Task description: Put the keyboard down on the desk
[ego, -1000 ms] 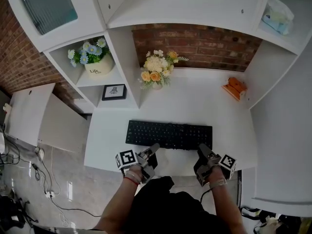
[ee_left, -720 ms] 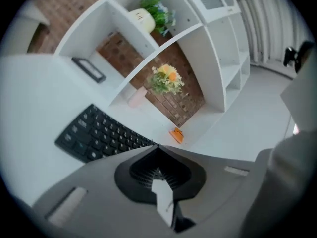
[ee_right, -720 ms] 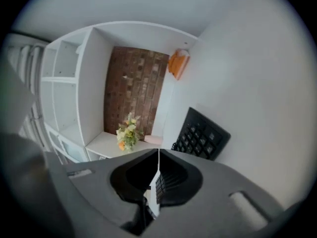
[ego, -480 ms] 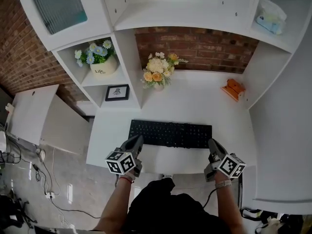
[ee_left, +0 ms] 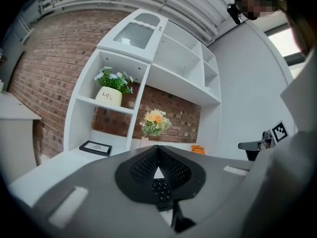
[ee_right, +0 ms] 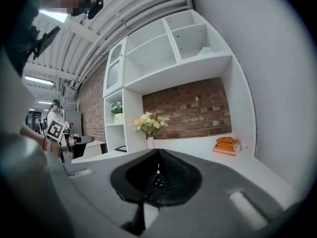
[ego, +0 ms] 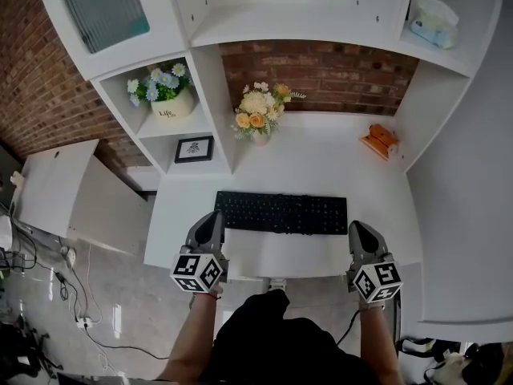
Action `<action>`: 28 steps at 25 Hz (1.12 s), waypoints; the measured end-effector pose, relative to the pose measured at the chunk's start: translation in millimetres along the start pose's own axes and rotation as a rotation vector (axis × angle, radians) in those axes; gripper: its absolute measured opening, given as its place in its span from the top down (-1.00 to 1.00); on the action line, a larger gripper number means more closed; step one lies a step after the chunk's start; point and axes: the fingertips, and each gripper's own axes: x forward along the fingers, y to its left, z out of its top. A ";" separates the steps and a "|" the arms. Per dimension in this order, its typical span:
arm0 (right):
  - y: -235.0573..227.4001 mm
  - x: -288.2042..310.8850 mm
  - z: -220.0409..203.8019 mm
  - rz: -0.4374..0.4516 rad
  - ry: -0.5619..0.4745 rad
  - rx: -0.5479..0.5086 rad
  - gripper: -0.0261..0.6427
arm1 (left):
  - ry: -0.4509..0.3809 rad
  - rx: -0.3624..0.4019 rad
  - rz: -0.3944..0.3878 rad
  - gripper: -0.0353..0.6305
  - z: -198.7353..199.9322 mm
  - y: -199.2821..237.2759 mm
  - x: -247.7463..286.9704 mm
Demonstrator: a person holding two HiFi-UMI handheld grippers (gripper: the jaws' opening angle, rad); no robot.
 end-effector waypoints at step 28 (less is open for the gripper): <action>49.5 -78.1 28.4 -0.032 -0.116 -0.104 0.92 | -0.050 -0.035 -0.019 0.89 15.0 -12.4 -83.9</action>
